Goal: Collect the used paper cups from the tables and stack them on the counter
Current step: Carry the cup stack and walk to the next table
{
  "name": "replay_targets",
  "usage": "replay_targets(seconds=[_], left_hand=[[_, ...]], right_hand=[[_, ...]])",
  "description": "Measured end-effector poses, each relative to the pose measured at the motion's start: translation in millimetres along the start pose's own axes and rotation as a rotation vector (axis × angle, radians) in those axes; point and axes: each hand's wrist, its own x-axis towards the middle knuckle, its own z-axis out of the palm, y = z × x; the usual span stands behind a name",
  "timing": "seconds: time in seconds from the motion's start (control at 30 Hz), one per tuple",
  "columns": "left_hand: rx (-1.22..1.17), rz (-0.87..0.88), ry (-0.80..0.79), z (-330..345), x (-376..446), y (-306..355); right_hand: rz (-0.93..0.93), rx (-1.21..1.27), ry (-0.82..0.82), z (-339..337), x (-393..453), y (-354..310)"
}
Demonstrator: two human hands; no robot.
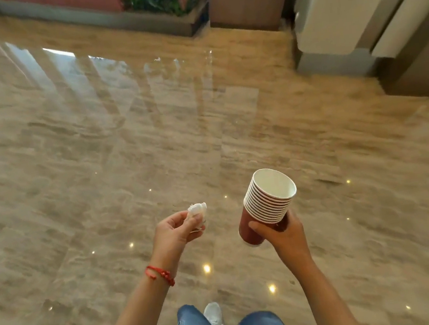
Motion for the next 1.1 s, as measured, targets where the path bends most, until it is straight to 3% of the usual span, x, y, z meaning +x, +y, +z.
replay_targets(seconds=[0.43, 1.1], left_hand=[[0.069, -0.030, -0.168, 54, 137, 50], [0.067, 0.019, -0.165, 243, 462, 187]], right_hand=[[0.046, 0.030, 0.171, 1, 115, -6], [0.042, 0.026, 0.111, -30, 517, -58]])
